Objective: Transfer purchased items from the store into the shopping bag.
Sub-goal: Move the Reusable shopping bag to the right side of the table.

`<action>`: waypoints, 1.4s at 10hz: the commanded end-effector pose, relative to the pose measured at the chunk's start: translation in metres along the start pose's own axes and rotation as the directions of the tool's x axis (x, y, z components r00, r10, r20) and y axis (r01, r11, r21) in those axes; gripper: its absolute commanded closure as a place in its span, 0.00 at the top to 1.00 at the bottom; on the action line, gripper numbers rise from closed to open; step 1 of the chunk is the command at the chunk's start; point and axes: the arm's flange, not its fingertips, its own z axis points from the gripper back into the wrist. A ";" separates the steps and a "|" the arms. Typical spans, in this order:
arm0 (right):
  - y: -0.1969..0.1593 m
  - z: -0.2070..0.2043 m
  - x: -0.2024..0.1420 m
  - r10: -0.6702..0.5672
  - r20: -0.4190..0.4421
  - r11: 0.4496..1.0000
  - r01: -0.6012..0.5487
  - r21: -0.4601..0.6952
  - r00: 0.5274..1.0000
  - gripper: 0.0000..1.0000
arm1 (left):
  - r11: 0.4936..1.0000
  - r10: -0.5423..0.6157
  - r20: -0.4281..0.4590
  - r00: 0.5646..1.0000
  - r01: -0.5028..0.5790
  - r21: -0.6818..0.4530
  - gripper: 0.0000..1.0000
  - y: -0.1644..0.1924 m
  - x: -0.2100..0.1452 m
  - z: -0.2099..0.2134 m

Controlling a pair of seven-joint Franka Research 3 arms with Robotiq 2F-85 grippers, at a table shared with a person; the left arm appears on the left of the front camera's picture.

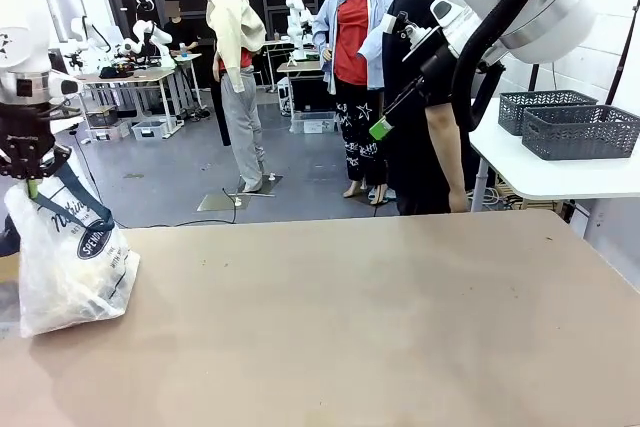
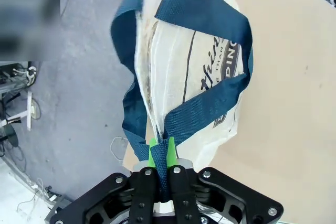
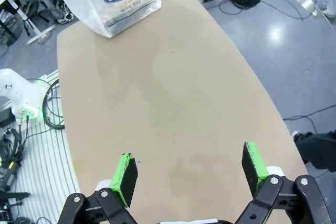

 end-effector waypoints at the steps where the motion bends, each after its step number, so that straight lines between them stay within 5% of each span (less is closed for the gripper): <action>1: 0.000 0.000 0.000 0.003 -0.013 1.000 -0.003 -0.005 1.000 1.00 | 1.000 -0.006 0.024 1.000 0.006 -0.020 0.00 0.016 -0.004 -0.003; 9: 0.000 0.000 0.000 0.003 -0.013 1.000 -0.003 -0.005 1.000 1.00 | 0.947 -0.292 -0.029 0.956 0.285 -0.149 0.00 0.027 -0.016 -0.001; 14: 0.000 0.000 0.000 0.003 -0.013 1.000 -0.003 -0.005 1.000 1.00 | 0.965 -0.235 -0.010 0.972 0.232 -0.125 0.00 0.021 -0.010 -0.001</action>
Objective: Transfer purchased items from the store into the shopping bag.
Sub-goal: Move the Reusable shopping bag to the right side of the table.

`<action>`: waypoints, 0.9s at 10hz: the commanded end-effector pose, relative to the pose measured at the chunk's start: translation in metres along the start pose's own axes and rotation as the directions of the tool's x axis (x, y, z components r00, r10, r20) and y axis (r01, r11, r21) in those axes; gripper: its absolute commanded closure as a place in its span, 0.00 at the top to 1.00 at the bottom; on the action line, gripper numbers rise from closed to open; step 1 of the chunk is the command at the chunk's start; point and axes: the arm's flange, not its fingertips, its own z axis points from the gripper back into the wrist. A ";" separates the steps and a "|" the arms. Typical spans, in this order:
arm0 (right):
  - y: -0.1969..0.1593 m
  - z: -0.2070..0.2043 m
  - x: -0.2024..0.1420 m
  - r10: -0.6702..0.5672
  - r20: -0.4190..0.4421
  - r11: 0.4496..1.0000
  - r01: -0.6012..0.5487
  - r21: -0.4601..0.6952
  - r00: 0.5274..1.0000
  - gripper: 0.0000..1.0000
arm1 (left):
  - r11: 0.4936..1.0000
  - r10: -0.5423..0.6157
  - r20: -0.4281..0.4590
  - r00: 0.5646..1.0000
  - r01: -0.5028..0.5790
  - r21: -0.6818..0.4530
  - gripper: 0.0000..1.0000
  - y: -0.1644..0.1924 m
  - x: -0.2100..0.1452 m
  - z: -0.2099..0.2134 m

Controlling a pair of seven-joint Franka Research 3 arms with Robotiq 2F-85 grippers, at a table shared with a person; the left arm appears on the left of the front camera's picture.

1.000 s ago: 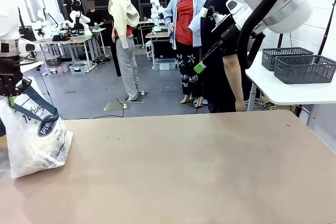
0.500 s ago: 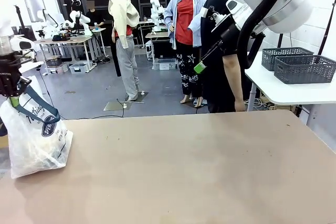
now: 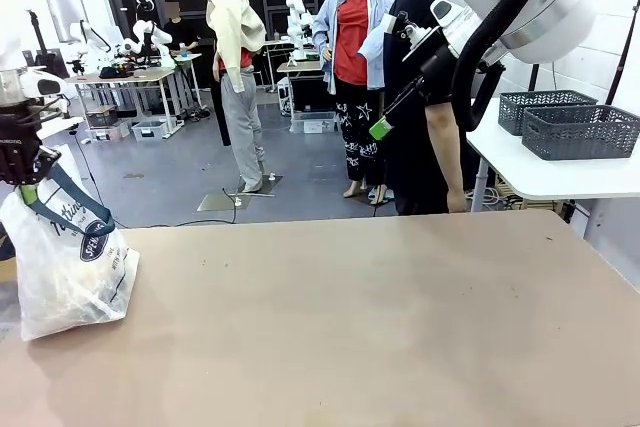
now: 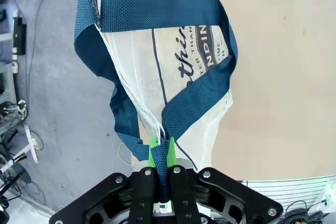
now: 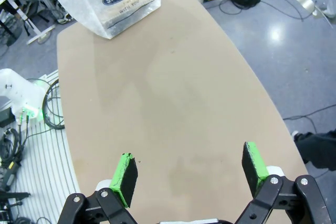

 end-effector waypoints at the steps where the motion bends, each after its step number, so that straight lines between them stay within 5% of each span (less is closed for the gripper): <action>1: 0.000 0.000 0.000 0.003 -0.013 1.000 -0.003 -0.005 1.000 1.00 | 1.000 0.020 0.005 1.000 -0.021 0.012 0.00 0.000 0.000 0.001; 6: 0.000 0.000 0.000 0.003 -0.013 1.000 -0.003 -0.005 1.000 1.00 | 1.000 -0.009 0.024 1.000 0.009 -0.001 0.97 0.000 0.001 0.011; 9: 0.000 0.000 0.000 0.003 -0.013 1.000 -0.003 -0.005 1.000 1.00 | 1.000 -0.010 0.046 0.999 0.011 -0.016 1.00 -0.001 0.000 0.023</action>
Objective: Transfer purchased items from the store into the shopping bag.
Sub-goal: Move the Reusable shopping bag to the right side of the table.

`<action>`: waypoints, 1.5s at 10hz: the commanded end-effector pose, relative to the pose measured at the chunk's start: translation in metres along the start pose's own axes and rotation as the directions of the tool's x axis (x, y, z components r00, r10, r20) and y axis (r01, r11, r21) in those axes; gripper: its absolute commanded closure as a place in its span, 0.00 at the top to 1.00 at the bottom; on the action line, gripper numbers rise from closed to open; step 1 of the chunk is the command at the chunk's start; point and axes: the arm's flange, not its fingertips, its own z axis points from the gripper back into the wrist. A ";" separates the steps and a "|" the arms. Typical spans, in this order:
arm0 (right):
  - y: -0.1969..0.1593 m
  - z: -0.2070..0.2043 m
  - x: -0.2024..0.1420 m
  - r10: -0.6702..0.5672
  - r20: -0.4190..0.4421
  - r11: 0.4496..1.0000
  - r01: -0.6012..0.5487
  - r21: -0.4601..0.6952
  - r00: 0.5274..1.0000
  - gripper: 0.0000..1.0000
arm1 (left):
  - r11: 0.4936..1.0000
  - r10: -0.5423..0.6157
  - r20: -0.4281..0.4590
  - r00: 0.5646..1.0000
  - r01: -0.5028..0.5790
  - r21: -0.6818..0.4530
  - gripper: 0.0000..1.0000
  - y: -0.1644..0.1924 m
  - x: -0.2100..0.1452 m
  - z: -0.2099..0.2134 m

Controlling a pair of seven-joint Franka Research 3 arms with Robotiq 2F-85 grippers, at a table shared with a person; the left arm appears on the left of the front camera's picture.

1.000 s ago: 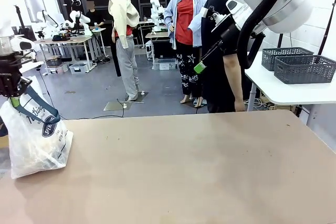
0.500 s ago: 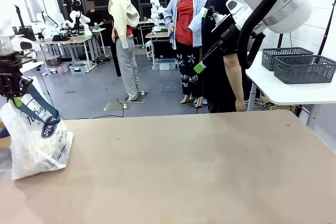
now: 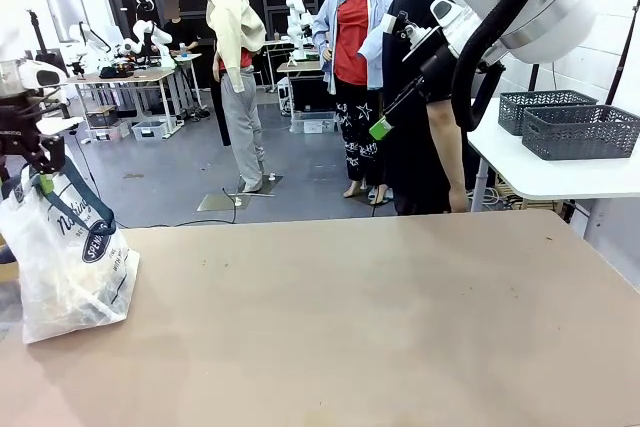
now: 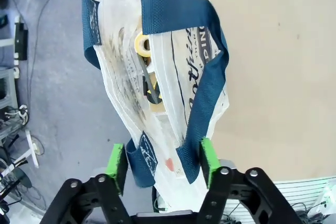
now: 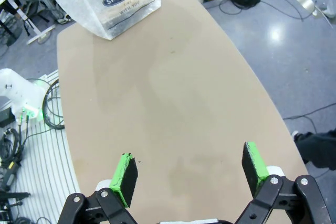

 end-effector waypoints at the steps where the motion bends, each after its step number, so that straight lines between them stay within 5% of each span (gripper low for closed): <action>1: 0.000 0.000 0.000 0.003 -0.013 1.000 -0.003 -0.005 1.000 1.00 | 1.000 -0.016 0.013 1.000 0.017 -0.023 1.00 0.000 -0.003 0.009; 7: 0.000 0.000 0.000 0.003 -0.013 1.000 -0.003 -0.005 1.000 1.00 | 0.997 -0.061 0.045 0.997 0.063 -0.048 1.00 -0.008 -0.009 0.030; 10: 0.000 0.000 0.000 0.003 -0.013 1.000 -0.003 -0.005 1.000 1.00 | 0.976 -0.156 0.000 0.988 0.154 -0.153 1.00 -0.012 -0.014 0.046; 13: 0.000 0.000 0.000 0.003 -0.013 1.000 -0.003 -0.005 1.000 1.00 | 0.911 -0.330 -0.027 0.944 0.310 -0.273 1.00 -0.016 -0.016 0.055; 15: 0.000 0.000 0.000 0.003 -0.013 1.000 -0.003 -0.005 1.000 1.00 | 0.787 -0.542 0.061 0.838 0.532 -0.312 1.00 -0.019 -0.023 0.060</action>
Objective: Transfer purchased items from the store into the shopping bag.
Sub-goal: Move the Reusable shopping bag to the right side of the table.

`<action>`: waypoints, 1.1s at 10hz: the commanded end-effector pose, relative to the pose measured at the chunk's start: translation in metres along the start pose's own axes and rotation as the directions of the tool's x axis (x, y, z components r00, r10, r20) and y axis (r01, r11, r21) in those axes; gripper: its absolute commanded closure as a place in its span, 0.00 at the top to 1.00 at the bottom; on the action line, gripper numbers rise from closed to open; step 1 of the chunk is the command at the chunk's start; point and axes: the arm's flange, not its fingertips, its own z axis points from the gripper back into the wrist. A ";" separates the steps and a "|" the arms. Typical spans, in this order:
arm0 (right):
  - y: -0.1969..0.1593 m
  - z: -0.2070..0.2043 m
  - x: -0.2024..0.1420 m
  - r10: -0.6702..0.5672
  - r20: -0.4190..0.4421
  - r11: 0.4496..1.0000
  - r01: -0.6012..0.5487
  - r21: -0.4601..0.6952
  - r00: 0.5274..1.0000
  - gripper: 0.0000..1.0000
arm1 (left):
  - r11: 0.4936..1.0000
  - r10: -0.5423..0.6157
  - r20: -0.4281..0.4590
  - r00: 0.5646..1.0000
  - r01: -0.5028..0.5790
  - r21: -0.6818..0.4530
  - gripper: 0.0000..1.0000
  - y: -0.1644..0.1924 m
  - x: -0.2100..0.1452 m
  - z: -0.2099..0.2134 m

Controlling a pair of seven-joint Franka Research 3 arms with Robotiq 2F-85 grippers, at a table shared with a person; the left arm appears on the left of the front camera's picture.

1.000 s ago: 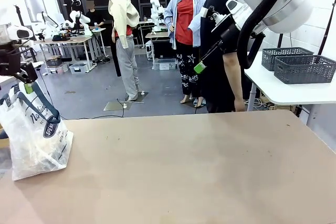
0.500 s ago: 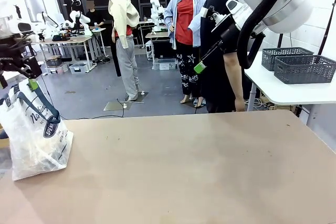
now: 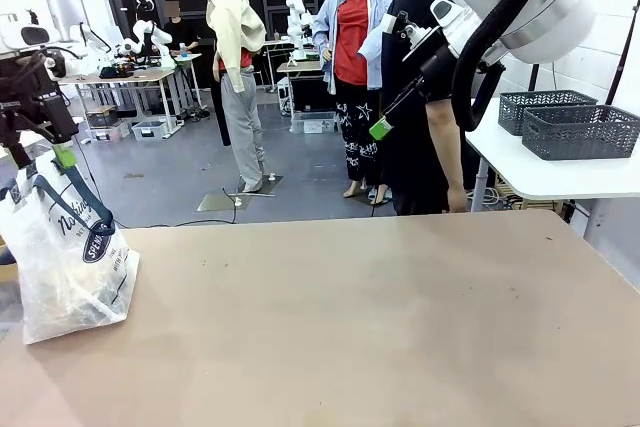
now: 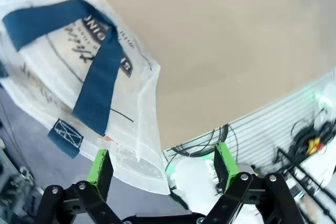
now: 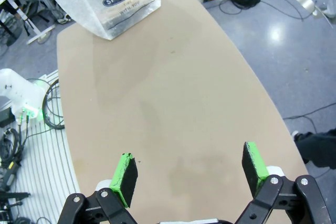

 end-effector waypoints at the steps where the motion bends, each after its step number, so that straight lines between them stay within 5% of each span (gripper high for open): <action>1: 0.000 0.000 0.000 0.003 -0.013 1.000 -0.003 -0.005 1.000 1.00 | 0.972 -0.197 0.014 0.980 0.197 -0.131 1.00 0.005 -0.001 0.007; 4: 0.000 0.000 0.000 0.003 -0.013 1.000 -0.003 -0.005 1.000 1.00 | 0.850 -0.420 0.209 0.883 0.463 -0.252 1.00 0.017 -0.007 0.002; 7: 0.000 0.000 0.000 0.003 -0.013 1.000 -0.003 -0.005 1.000 1.00 | 0.785 -0.411 0.416 0.811 0.547 -0.290 1.00 0.024 -0.014 0.002; 9: 0.000 0.000 0.000 0.003 -0.013 1.000 -0.003 -0.005 1.000 1.00 | 0.764 -0.439 0.435 0.786 0.582 -0.279 1.00 0.023 -0.019 -0.003; 11: 0.000 0.000 0.000 0.003 -0.013 1.000 -0.003 -0.005 1.000 1.00 | 0.788 -0.414 0.419 0.808 0.549 -0.280 1.00 0.025 -0.011 0.002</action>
